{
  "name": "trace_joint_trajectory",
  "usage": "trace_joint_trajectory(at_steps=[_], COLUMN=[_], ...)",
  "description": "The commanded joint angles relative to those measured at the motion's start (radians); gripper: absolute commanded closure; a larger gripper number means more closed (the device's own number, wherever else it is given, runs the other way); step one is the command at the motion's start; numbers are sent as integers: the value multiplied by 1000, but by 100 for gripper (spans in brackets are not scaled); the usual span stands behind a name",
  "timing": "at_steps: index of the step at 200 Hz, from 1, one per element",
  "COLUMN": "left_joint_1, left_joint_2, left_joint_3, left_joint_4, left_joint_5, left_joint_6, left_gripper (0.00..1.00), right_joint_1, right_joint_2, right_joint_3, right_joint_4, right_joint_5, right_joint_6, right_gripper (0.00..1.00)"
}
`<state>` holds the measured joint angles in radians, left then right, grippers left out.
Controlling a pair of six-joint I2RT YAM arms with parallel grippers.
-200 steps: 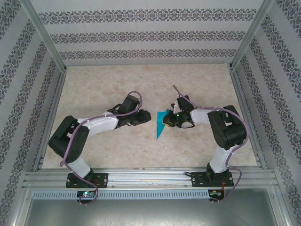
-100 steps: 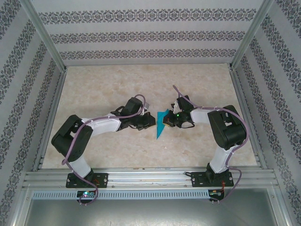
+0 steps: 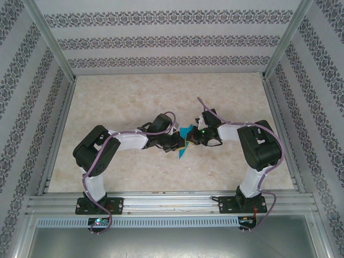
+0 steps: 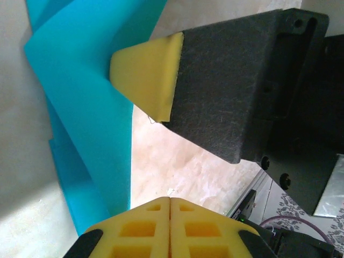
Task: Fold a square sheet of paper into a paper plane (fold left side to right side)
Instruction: Fold the wing for the fifth time at the center of the table.
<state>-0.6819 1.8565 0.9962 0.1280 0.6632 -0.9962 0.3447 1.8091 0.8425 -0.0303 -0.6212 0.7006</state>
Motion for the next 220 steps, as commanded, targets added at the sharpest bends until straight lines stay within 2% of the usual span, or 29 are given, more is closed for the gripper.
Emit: trace_joint_trajectory(at_steps=[1,220], left_joint_1=[-13,-25], left_joint_2=[22,89], left_joint_3=[27,-4], left_joint_4=[-11,-61], left_joint_5=[17,1], left_joint_6=[1,17], left_gripper=[92,93], right_joint_1=[13,13], right_joint_2=[53,58], right_joint_3=[-25,-12], right_joint_4=[-126,-162], right_joint_5=[78,87], right_joint_6=[-23,-41], right_gripper=[100,100])
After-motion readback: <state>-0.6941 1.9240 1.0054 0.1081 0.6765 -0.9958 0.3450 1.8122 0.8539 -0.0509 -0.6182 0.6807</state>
